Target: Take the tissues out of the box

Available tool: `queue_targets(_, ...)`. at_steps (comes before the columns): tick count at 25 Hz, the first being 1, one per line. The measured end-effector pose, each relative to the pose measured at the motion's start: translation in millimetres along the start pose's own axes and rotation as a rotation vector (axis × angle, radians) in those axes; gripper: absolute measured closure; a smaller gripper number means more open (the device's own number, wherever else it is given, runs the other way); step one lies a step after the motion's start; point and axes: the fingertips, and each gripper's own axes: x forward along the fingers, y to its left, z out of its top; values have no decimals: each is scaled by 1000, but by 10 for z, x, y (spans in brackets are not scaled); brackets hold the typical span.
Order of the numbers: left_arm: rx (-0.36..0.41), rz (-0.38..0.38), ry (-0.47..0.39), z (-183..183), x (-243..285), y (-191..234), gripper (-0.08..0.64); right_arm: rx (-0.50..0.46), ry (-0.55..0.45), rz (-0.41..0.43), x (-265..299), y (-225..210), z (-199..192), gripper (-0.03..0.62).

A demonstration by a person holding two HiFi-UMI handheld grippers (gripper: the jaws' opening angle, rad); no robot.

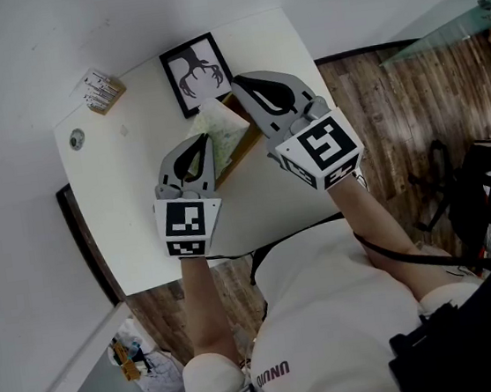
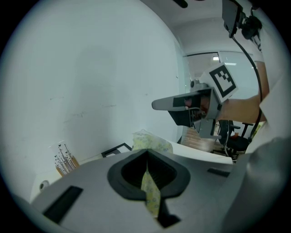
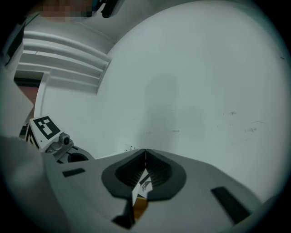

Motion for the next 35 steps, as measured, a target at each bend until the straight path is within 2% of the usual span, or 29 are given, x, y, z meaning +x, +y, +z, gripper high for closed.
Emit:
queue_targets(16, 5, 68, -96, 190, -123, 107, 549, 1, -3, -4, -11, -12, 5, 572)
queue_targets(35, -46, 160, -172, 274, -290, 288, 549, -51, 10, -18, -11, -9, 1, 574)
